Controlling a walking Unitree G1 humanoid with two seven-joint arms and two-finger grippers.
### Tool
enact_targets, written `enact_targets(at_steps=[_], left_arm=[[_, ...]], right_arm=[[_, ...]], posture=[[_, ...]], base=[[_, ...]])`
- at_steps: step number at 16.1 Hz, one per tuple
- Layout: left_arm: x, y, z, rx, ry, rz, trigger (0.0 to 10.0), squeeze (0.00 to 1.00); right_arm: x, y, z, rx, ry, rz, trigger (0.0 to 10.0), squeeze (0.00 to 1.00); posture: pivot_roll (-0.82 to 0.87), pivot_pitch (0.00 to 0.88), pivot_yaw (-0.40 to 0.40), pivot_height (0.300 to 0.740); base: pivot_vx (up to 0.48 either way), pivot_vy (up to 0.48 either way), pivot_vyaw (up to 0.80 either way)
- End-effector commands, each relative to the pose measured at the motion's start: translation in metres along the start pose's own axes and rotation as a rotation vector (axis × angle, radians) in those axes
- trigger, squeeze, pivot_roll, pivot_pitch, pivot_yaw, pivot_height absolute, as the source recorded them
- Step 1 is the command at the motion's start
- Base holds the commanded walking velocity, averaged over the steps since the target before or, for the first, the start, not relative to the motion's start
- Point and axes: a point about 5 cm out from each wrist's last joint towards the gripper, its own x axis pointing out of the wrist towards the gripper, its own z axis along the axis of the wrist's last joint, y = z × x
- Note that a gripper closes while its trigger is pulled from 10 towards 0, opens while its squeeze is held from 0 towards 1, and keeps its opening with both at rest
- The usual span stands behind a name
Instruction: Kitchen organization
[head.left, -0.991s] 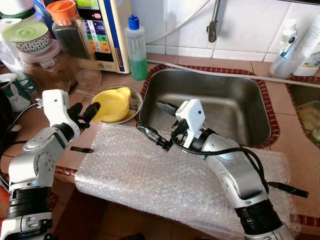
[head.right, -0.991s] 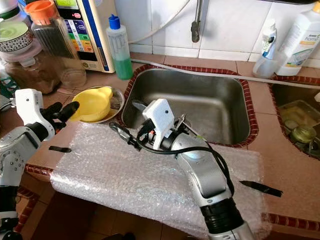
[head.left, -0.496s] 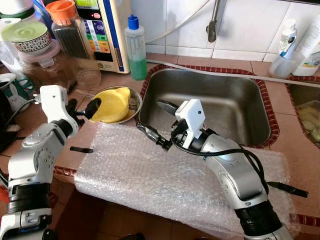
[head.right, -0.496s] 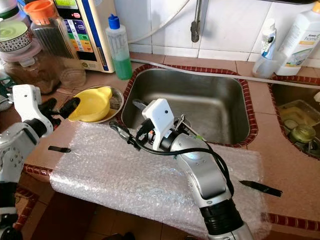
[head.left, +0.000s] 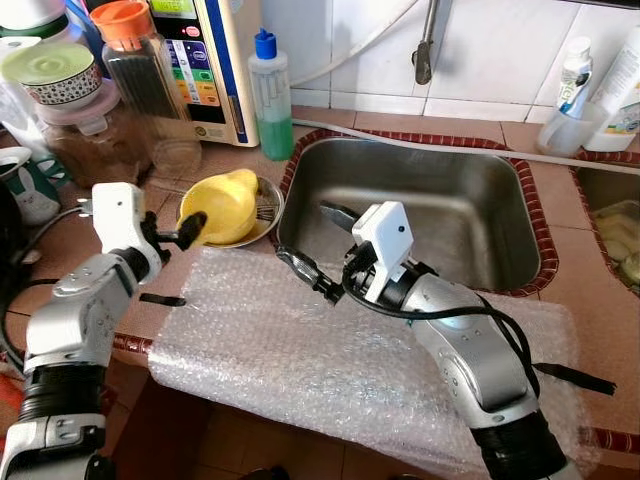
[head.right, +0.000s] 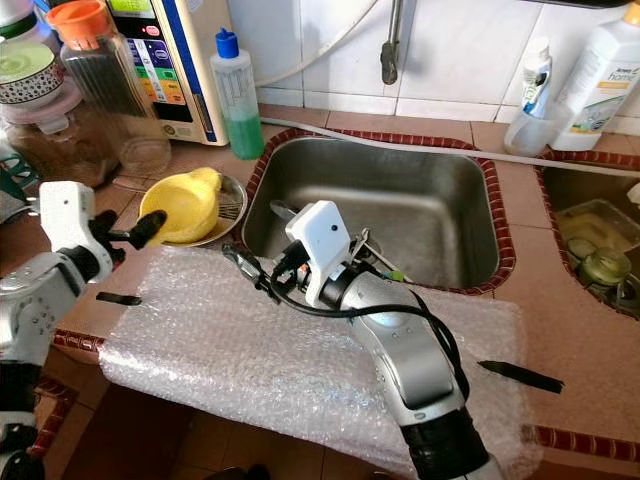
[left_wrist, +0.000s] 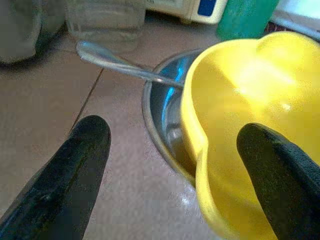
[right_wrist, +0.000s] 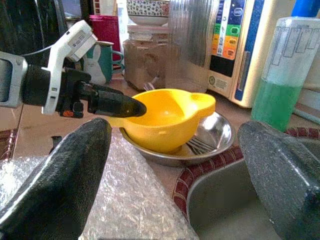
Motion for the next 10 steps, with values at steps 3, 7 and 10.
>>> enact_targets(at_steps=[3,7,10], left_arm=[[0.004,0.0,0.011,0.007,-0.049,0.003,10.0,0.0],[0.004,0.001,0.012,0.007,-0.06,0.008,10.0,0.0],[0.004,0.001,0.017,-0.006,-0.118,0.034,10.0,0.0]], right_arm=[[-0.004,-0.004,0.005,-0.013,-0.006,-0.027,10.0,0.0],[-0.006,-0.013,0.004,-0.014,0.0,-0.067,10.0,0.0],[-0.002,-0.016,0.004,-0.026,-0.002,-0.068,10.0,0.0]], posture=[[-0.25,0.13,0.089,0.74],[-0.25,0.134,0.09,0.74],[-0.23,0.134,0.089,0.74]], base=[[0.0,0.0,0.0],[0.0,0.0,0.0],[0.0,0.0,0.0]])
